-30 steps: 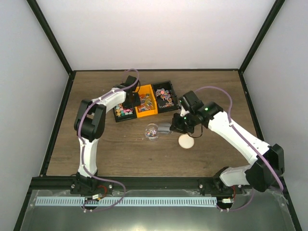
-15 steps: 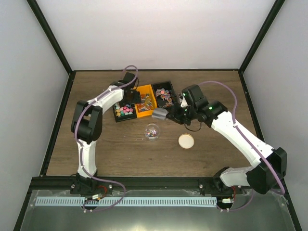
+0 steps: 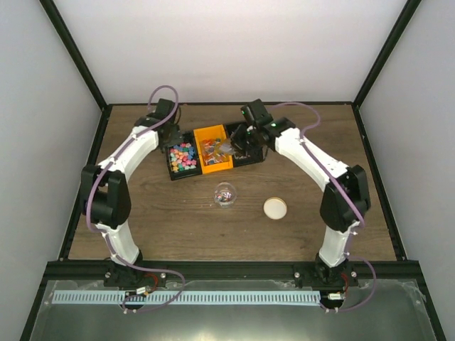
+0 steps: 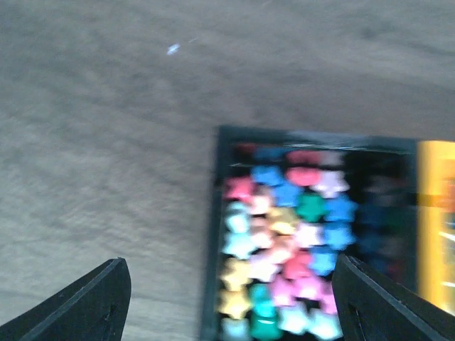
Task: Pack the candies
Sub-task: Scoop the fake candies from the storage box.
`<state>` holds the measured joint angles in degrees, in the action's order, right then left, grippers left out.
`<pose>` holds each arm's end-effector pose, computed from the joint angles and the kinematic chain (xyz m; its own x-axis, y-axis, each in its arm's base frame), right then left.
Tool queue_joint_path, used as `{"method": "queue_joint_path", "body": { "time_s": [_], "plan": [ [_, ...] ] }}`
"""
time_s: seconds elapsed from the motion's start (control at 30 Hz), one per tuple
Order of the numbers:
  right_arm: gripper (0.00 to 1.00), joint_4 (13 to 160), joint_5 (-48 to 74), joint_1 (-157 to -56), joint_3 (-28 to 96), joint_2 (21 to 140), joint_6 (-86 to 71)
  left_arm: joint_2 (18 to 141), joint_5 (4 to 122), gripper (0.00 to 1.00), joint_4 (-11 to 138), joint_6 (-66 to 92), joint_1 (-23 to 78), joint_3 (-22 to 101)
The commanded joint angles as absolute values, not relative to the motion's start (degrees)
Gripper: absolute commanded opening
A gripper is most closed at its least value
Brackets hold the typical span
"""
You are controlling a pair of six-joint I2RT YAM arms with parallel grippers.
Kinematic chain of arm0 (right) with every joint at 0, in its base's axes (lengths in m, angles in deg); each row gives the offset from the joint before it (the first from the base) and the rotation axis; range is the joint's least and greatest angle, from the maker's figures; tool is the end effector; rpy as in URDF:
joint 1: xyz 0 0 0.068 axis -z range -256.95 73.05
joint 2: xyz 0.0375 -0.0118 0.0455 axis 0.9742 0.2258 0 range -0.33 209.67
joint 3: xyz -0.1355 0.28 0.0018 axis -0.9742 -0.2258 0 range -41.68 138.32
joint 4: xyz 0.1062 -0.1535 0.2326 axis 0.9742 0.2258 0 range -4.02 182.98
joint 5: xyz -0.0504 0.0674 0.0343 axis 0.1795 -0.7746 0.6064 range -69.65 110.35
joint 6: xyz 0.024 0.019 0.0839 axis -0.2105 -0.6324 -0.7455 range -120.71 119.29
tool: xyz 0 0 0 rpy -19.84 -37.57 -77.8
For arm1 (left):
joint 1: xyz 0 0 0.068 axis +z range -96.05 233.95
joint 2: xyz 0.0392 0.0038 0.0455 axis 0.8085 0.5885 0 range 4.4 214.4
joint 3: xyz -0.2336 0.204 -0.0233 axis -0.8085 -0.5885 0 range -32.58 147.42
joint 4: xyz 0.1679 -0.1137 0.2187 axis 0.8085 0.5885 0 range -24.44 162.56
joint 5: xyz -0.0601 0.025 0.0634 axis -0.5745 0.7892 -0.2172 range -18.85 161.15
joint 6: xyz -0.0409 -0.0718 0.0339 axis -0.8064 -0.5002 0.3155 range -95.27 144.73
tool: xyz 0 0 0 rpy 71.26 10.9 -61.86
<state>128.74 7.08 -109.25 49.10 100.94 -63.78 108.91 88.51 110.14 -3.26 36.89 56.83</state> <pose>0.3791 0.2613 0.2969 -0.8740 0.4740 -0.1069 0.3156 0.7211 0.6168 0.4480 -0.1126 0.2616 -0.7925 -0.2252 -0.5668 -0.2672 0.9636 -0.0094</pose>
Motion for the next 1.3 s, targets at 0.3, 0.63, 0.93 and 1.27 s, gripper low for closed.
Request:
{"method": "queue_joint_path", "body": {
  "time_s": [0.3, 0.63, 0.93, 1.27],
  "plan": [
    [0.01, 138.60, 9.41, -113.56, 63.65, 111.93, -67.78, 108.62, 87.61, 0.76, 107.00, -5.07, 41.38, 44.41],
    [0.01, 149.81, 13.72, -115.14, 75.47, 120.86, -69.99, 110.46, 86.88, 0.66, 105.05, -5.33, 41.38, 43.26],
    [0.01, 159.10, 14.00, -115.36, 83.44, 131.10, -69.34, 112.01, 86.47, 0.33, 104.30, -5.56, 41.29, 43.23],
    [0.01, 138.98, 6.78, -114.87, 71.34, 131.04, -65.35, 114.18, 83.42, 0.04, 104.00, -4.38, 41.31, 43.62]
  ]
}}
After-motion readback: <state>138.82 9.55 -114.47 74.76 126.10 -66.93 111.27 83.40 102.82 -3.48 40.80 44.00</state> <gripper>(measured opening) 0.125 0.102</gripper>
